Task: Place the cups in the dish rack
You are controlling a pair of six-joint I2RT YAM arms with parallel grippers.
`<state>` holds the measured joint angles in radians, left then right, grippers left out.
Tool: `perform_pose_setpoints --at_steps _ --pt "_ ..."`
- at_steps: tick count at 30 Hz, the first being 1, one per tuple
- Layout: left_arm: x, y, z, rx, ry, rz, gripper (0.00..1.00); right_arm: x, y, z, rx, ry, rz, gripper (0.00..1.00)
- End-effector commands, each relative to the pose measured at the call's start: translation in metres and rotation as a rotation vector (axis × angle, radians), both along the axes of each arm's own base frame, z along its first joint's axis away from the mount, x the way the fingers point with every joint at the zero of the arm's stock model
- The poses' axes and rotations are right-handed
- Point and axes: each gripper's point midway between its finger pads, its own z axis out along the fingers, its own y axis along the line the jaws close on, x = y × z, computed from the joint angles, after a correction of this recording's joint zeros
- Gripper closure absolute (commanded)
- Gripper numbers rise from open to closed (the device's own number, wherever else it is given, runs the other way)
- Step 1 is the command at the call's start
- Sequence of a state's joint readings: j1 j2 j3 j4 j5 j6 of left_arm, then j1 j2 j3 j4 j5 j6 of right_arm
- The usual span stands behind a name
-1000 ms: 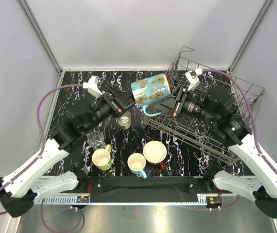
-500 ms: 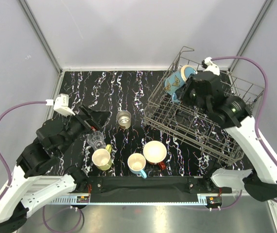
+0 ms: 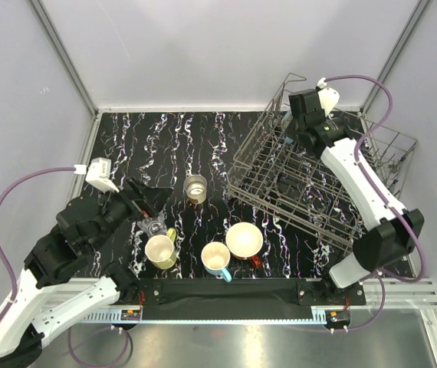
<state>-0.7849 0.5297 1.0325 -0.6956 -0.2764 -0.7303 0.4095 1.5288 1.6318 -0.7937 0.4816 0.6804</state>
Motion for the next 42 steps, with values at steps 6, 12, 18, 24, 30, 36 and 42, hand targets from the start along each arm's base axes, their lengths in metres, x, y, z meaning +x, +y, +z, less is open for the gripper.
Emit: perform_pose_setpoints --at_steps 6,12,18,24,30,36,42 --pt "0.001 0.000 -0.011 0.050 -0.026 -0.015 0.01 0.090 0.015 0.038 0.053 -0.225 -0.025 1.00" --pt "0.004 0.013 -0.012 0.097 -0.049 0.032 0.01 0.116 0.016 0.009 0.026 -0.210 -0.075 1.00" --pt "0.005 0.025 -0.012 0.140 -0.075 0.068 0.01 0.133 0.019 -0.021 -0.018 -0.197 -0.057 1.00" --pt "0.006 0.026 -0.013 0.158 -0.088 0.070 0.01 0.145 0.019 -0.035 -0.041 -0.190 -0.035 1.00" --pt "0.007 0.027 -0.014 0.167 -0.094 0.076 0.01 0.150 0.016 -0.053 -0.046 -0.156 -0.014 1.00" --pt "0.008 0.028 -0.016 0.182 -0.096 0.083 0.01 0.155 0.018 -0.075 -0.050 -0.107 0.007 1.00" --pt "0.009 0.029 -0.019 0.190 -0.094 0.088 0.01 0.152 0.015 -0.094 -0.061 -0.061 0.005 1.00"
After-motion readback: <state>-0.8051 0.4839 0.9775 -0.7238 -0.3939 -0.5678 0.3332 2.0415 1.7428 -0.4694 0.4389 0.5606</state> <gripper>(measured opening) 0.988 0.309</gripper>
